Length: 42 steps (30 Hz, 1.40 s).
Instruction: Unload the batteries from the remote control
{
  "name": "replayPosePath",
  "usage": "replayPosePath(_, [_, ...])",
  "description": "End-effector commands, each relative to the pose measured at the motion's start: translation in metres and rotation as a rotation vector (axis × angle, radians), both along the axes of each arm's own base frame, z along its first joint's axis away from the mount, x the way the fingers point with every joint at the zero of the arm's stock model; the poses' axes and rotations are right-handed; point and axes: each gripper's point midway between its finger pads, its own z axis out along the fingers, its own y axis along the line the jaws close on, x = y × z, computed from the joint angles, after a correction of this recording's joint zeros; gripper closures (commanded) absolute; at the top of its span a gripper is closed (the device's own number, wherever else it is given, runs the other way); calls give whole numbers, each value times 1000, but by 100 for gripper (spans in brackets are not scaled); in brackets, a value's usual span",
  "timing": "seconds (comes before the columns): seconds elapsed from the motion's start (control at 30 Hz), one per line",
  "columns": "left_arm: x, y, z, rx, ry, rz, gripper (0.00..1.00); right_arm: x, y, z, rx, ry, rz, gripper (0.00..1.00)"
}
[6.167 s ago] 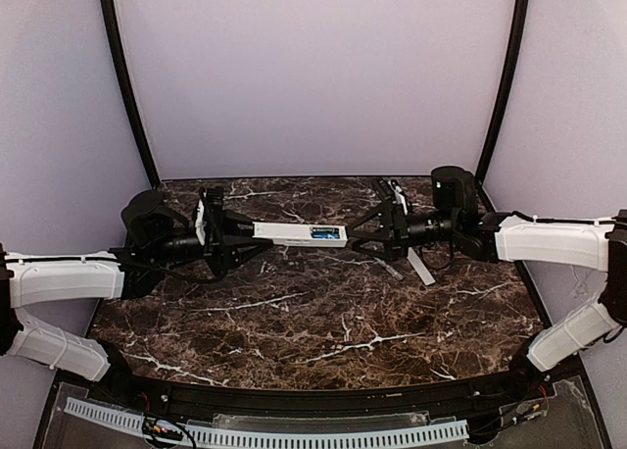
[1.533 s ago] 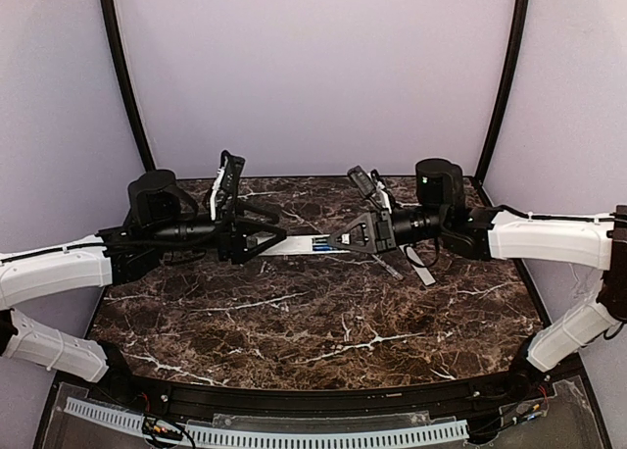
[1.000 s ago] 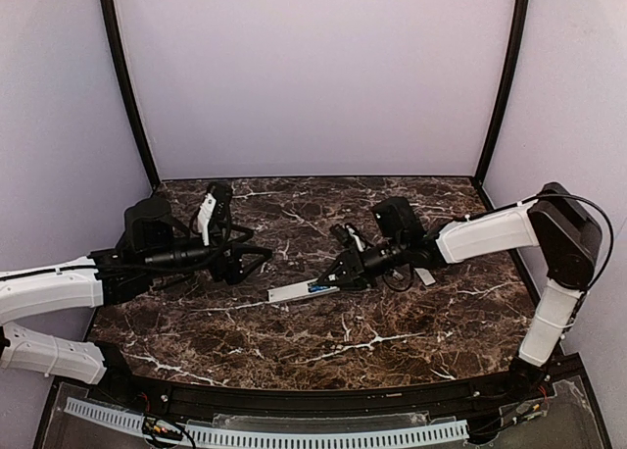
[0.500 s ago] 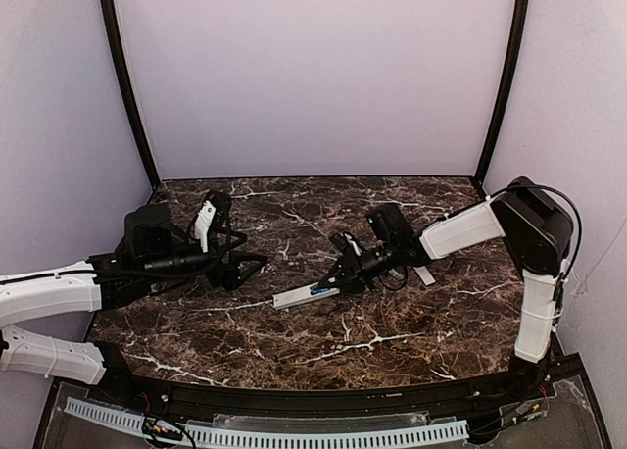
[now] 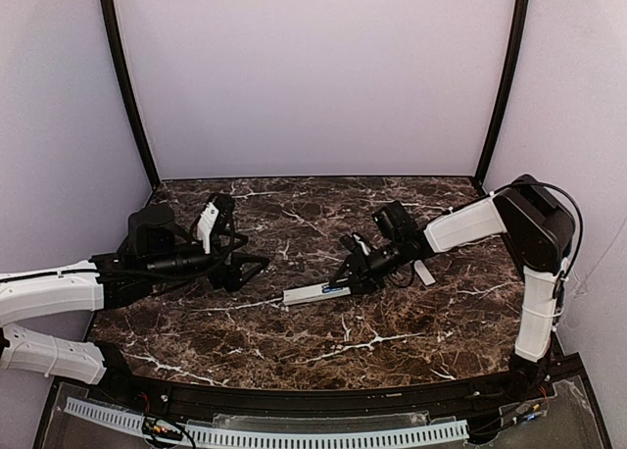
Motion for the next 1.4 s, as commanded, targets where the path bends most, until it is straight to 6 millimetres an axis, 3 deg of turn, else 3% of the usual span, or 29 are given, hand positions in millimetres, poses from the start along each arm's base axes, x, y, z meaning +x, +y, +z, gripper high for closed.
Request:
replayPosePath(0.0, [-2,-3,3,2,-14,-17,12,8,-9,-6,-78,-48,-9,60])
replayPosePath(0.27, [3,1,7,59,-23,3,12,18,-27,-11,-229,-119,-24,48])
replayPosePath(0.53, [14,7,8,183,-76,31,12,30,-44,-10,-369,-193,-19,43])
replayPosePath(0.7, [26,9,4,268,-118,53,12,37,-58,7,-452,-276,-18,42])
replayPosePath(1.0, [30,8,0,283,-143,55,12,54,-113,35,-696,-499,-28,43])
replayPosePath(1.13, [31,15,5,313,-188,69,12,59,-137,22,-830,-546,-21,44])
replayPosePath(1.37, [30,25,15,329,-244,94,13,65,-149,-2,-931,-551,31,49])
